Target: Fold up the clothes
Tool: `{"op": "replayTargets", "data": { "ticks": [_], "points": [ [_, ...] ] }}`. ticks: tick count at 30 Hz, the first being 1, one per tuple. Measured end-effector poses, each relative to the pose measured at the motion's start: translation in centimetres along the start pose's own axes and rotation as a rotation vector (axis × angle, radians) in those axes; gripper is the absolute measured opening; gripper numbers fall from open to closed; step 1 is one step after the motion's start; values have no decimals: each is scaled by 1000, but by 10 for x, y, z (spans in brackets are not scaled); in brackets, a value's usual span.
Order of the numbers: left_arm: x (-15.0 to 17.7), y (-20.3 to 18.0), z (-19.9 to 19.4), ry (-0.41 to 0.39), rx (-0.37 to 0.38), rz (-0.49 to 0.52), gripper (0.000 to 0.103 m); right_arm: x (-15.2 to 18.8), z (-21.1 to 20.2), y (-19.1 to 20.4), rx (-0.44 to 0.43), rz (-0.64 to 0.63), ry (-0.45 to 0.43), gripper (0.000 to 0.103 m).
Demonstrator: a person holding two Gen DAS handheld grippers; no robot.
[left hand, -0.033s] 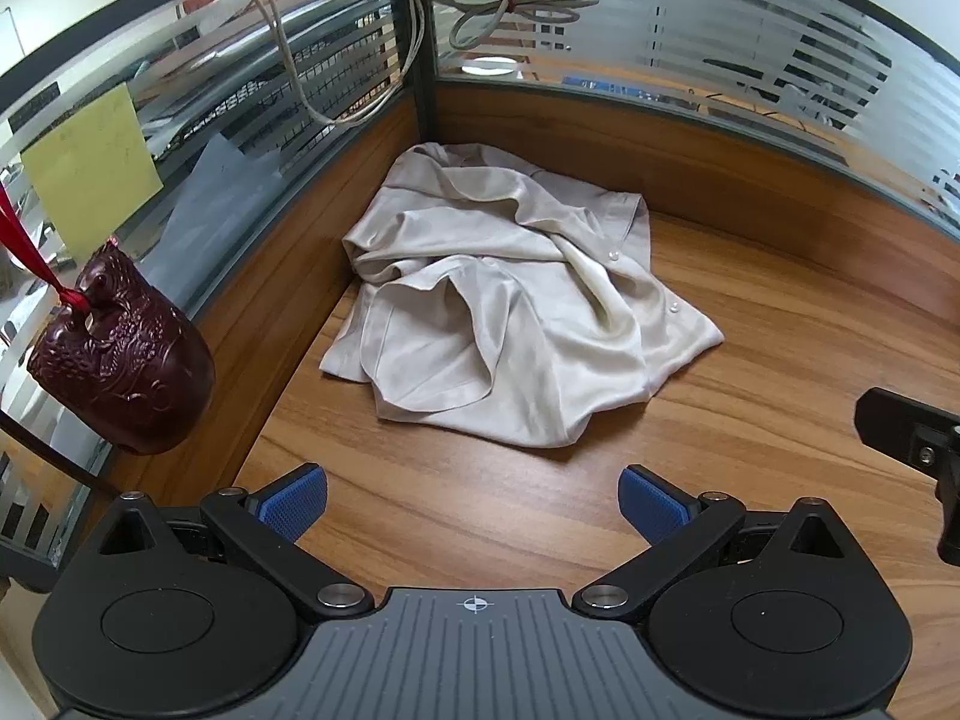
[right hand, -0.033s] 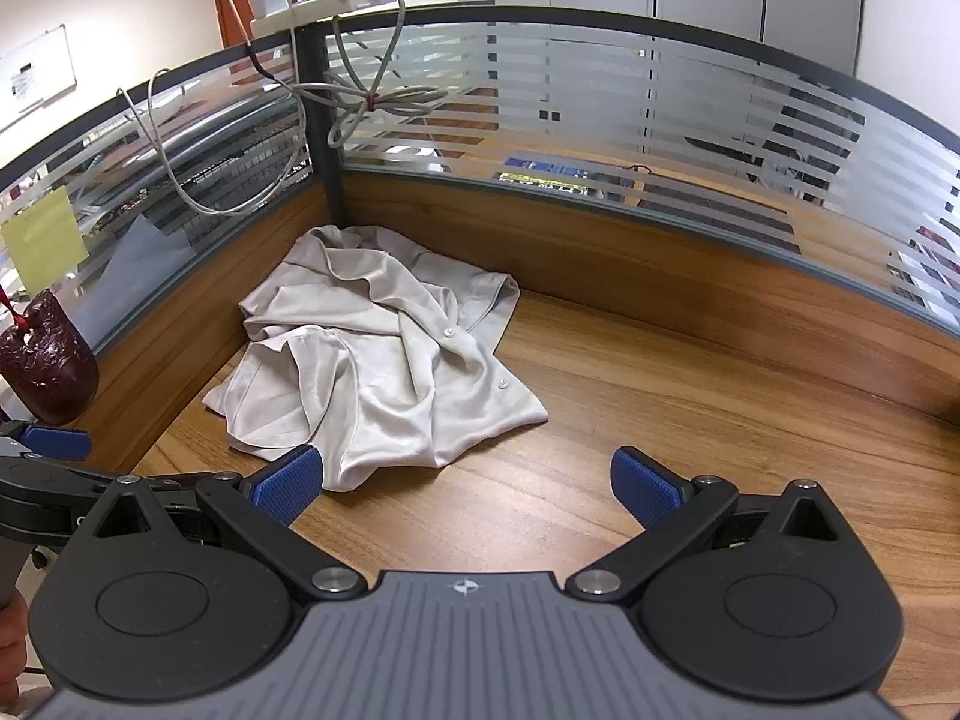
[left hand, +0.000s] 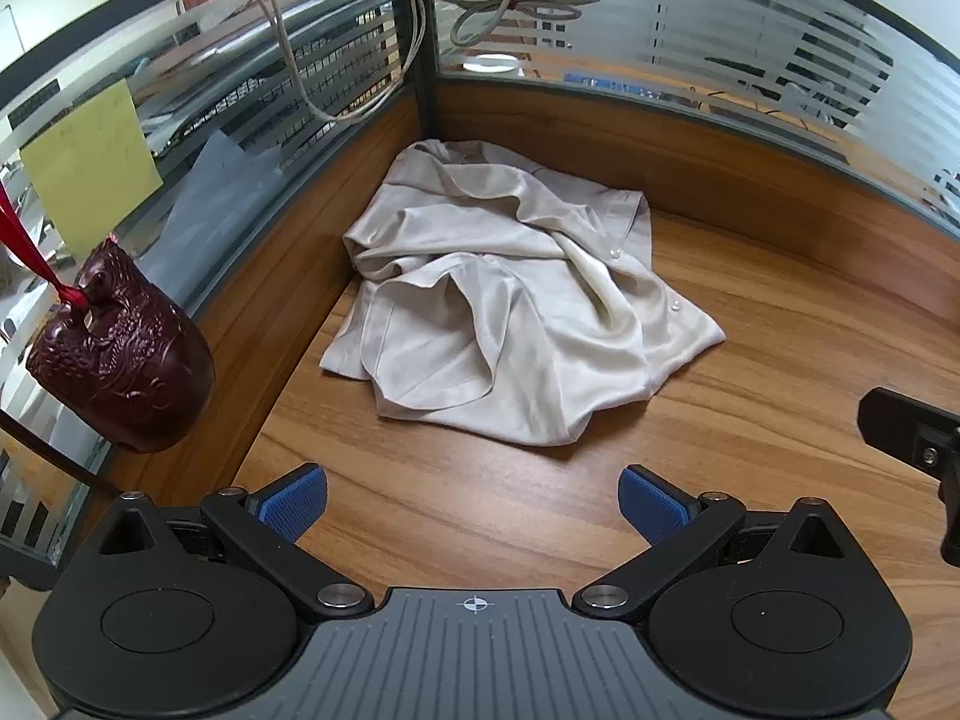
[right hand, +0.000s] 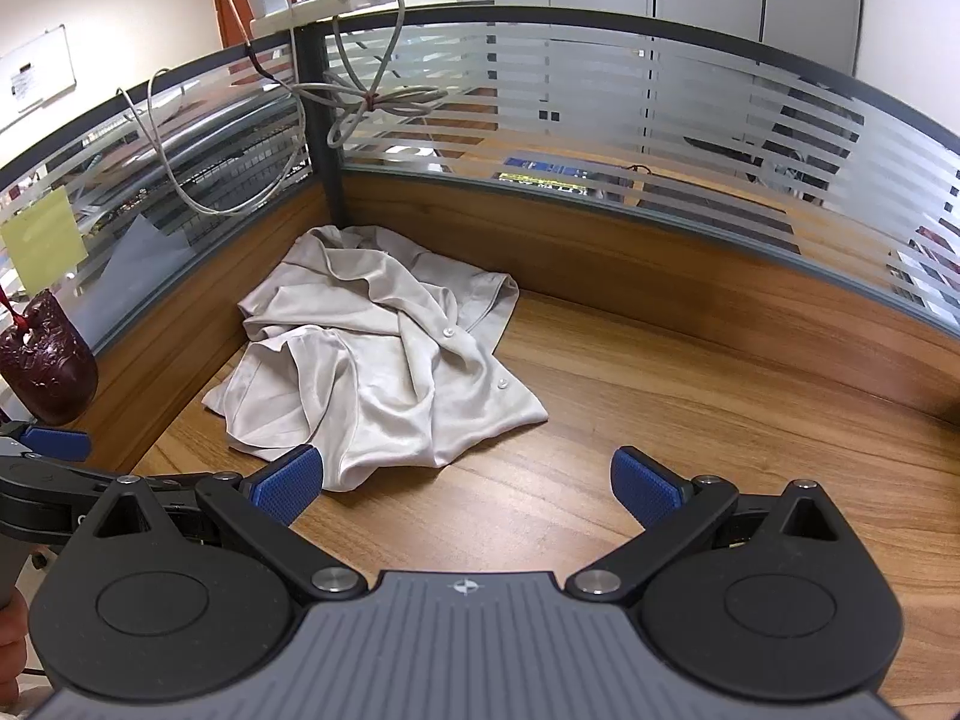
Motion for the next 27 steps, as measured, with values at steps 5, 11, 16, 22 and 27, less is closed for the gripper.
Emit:
{"op": "replayTargets", "data": {
  "ticks": [5, 11, 16, 22, 27],
  "points": [
    [7, -6, 2, 21, 6, 12, 103, -2, 1, -3, 4, -2, 4, 103],
    [2, -1, 5, 42, 3, 6, 103, -4, 1, -7, 2, -5, 4, 103],
    [1, 2, 3, 40, 0, -6, 103, 0, -1, -1, 3, -8, -3, 103],
    [1, 4, 2, 34, 3, -11, 103, 0, 0, -1, 4, 0, 0, 103],
    [2, 3, 3, 36, 8, -7, 103, 0, 0, -2, 4, 3, 1, 103]
  ]
}}
Point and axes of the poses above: each gripper's, at about its wrist camera, not at the fingertips, and z roughly the way its jaws point, y to its left, x to its underside, the point moved 4 cm from there along z, roughly the way its jaws point, and after that the axes turned 5 degrees about z, right-handed, at the moved point
